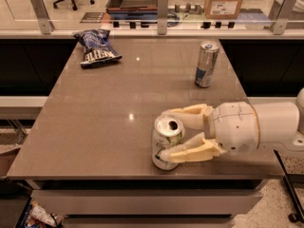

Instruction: Move 7up can near blue chip bag

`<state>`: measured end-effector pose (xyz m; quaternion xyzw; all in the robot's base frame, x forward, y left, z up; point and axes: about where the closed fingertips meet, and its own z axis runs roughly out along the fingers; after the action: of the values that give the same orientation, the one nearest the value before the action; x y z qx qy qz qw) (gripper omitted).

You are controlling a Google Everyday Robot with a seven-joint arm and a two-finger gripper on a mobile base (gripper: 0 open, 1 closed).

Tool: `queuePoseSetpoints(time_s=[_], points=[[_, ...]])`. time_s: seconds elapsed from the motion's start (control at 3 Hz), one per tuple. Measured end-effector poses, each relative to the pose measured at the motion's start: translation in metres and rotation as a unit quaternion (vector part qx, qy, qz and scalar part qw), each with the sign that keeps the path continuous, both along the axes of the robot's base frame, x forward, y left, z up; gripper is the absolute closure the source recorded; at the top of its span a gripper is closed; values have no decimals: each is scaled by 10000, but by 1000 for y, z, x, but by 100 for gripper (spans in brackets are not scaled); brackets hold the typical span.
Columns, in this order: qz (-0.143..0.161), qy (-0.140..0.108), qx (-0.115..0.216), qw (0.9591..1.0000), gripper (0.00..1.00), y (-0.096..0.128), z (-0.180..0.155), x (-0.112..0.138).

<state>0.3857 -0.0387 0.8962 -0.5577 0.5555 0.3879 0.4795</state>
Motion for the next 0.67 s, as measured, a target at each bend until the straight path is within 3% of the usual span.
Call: queuePoseSetpoints(time_s=[0.67], points=[[35, -31, -30, 10000, 88, 4, 3, -2]])
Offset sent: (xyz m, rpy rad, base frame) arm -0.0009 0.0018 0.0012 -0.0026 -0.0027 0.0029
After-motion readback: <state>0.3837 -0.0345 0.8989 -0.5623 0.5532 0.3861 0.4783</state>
